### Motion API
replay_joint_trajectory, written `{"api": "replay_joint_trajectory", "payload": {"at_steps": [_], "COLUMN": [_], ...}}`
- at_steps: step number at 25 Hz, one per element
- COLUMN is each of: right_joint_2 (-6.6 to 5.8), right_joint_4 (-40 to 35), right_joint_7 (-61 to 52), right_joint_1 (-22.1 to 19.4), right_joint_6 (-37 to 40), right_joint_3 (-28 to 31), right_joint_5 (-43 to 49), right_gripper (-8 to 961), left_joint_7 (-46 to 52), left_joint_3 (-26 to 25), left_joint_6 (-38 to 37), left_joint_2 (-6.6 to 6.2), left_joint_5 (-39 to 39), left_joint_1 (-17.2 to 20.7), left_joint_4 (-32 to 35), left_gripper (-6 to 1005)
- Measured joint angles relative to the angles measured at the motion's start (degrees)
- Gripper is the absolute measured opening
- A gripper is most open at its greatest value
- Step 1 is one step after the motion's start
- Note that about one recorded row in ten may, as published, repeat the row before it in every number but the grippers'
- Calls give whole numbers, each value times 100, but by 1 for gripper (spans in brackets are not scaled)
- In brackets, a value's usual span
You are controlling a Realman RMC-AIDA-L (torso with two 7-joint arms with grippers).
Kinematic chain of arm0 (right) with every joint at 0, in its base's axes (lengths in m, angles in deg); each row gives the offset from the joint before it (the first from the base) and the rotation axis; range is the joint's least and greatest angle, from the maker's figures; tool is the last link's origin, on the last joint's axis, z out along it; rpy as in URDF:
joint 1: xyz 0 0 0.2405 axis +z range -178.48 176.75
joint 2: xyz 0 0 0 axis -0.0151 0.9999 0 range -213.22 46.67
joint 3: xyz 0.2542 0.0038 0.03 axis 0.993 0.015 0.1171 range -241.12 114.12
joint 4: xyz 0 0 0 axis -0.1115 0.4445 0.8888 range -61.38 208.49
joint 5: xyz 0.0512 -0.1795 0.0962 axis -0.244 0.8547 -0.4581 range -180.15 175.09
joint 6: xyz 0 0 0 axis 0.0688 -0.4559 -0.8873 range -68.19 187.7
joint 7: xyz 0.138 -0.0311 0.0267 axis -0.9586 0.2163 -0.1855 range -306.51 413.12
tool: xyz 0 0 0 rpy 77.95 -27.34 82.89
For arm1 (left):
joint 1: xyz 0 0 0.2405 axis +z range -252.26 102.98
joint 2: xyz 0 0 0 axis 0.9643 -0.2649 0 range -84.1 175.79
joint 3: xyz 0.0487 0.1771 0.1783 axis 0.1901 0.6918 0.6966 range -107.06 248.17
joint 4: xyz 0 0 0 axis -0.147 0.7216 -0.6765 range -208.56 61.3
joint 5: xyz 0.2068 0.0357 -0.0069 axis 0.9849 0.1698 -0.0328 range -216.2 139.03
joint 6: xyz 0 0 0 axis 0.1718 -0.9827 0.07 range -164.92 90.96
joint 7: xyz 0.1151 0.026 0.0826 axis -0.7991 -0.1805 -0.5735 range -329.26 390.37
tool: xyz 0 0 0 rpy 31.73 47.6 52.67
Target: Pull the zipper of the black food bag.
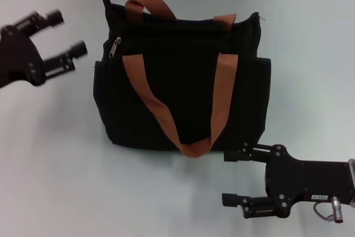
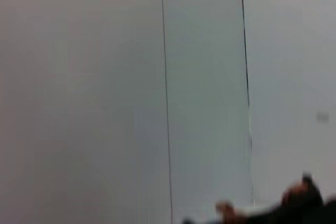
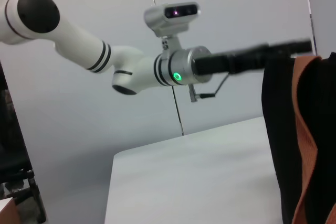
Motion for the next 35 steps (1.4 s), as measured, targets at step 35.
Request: {"api": "replay_joint_trajectory", "payload": {"at_steps": [35], "right_joint_2": [-18], "right_joint_4": [-53], "right_joint_7": [-66], "right_joint_1": [102], "right_joint_6": [-140], "right_joint_3": [19], "right_joint_5": [-40], "right_gripper": [804], "left_joint_7": [46], "left_joint_3": [-58], "left_joint_6": [888], "left_joint_2": [183], "left_joint_5": [1413], "left_joint_1": [-795], "left_joint_4": [445], "left_gripper": [540]}}
